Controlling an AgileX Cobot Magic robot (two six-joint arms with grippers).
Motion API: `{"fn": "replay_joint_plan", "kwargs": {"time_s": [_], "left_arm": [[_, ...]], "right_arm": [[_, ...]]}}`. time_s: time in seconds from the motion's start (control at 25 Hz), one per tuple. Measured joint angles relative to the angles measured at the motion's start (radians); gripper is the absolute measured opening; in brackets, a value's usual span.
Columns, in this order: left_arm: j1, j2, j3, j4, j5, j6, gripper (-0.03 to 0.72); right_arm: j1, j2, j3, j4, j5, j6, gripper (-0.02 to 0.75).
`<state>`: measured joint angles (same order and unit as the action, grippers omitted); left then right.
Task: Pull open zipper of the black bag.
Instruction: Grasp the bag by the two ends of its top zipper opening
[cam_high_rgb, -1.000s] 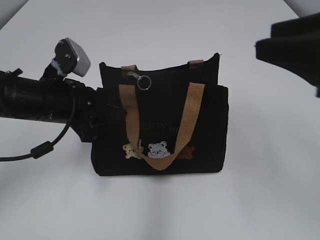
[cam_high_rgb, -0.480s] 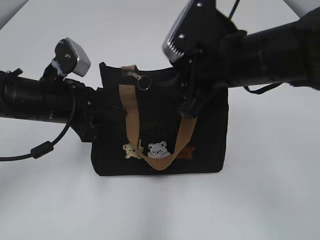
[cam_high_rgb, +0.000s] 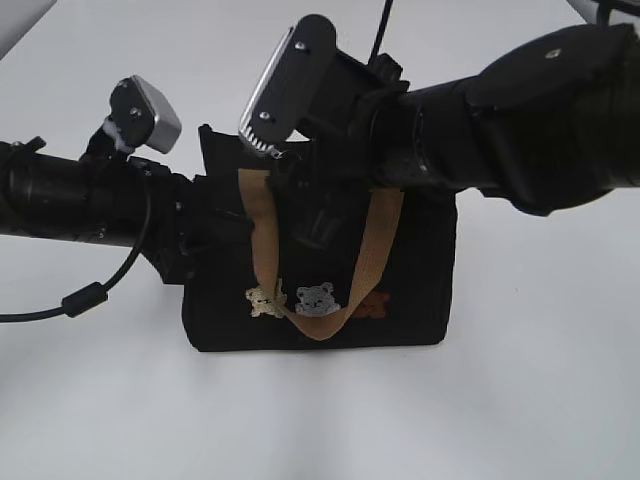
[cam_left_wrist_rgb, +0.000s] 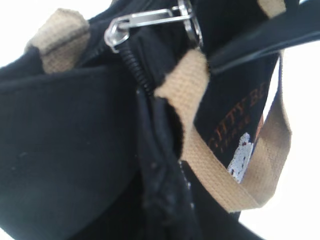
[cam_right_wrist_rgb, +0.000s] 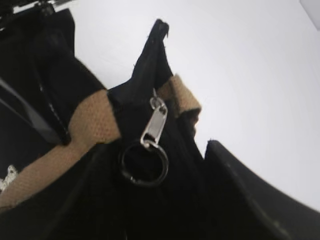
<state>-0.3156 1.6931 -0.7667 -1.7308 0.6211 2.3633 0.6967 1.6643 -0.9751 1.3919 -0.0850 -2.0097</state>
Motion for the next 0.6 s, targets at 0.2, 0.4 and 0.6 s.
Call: {"fn": "replay_joint_plan", "kwargs": {"time_s": [0.2, 0.4, 0.6], "left_arm": [[0.0, 0.0, -0.001, 0.0, 0.0, 0.0, 0.069], [0.0, 0.0, -0.001, -0.001, -0.001, 0.0, 0.069], [0.0, 0.0, -0.001, -0.002, -0.004, 0.0, 0.069]], "right_arm": [[0.002, 0.02, -0.025, 0.001, -0.005, 0.0, 0.446], [0.003, 0.022, -0.025, 0.003, -0.007, -0.001, 0.23], [0.003, 0.017, -0.026, 0.012, -0.016, -0.001, 0.018]]}}
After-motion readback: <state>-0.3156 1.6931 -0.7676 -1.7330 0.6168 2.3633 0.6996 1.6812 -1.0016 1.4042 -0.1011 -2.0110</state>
